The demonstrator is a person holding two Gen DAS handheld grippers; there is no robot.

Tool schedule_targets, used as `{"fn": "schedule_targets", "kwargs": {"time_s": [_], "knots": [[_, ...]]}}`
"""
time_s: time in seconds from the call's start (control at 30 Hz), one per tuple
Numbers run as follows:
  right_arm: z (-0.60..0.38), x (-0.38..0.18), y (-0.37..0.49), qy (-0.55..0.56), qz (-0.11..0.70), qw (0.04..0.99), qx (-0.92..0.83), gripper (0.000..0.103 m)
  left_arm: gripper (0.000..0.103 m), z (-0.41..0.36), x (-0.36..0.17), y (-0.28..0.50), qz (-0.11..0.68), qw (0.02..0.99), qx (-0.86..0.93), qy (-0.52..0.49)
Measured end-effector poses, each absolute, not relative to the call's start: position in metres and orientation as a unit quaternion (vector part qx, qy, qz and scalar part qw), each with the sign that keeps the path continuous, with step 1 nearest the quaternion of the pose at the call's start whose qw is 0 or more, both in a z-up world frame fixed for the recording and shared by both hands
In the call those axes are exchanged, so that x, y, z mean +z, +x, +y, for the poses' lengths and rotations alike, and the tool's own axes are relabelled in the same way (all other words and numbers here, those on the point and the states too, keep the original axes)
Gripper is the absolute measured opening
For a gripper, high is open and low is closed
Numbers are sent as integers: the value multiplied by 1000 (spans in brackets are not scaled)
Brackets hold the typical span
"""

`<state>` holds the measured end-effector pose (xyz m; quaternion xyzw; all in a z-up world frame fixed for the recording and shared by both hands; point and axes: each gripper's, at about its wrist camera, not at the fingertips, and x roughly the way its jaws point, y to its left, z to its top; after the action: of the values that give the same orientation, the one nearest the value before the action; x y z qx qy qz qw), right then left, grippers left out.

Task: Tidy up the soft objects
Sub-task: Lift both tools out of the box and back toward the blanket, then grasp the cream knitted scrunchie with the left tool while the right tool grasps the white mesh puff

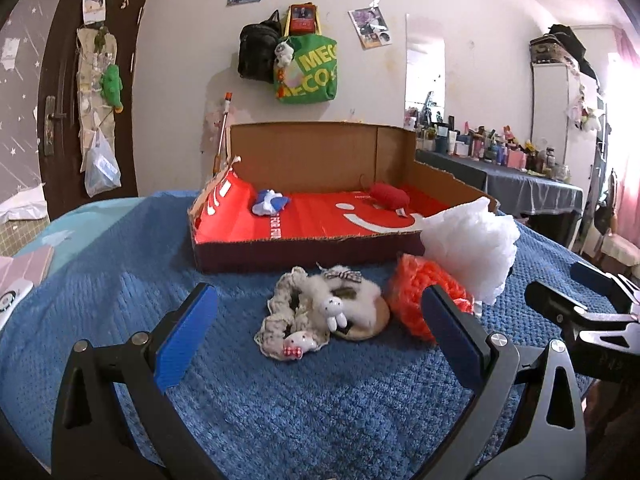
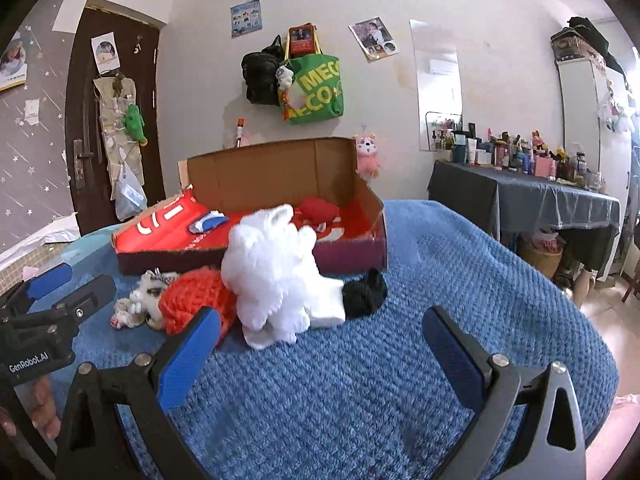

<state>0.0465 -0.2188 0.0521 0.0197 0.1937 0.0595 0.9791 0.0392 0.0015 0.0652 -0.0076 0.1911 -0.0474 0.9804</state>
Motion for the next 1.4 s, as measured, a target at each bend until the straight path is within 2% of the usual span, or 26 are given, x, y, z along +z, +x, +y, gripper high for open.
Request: {"fn": "schedule_targets", "kwargs": {"time_s": [0.87,1.4], "knots": [[-225,45,51,26,203,978,43,103,103,8,75,48,198,979,-49,-12],[-228,66,86,31,226,971,71,103,103,30,80,92,289,954,-77,-14]]}}
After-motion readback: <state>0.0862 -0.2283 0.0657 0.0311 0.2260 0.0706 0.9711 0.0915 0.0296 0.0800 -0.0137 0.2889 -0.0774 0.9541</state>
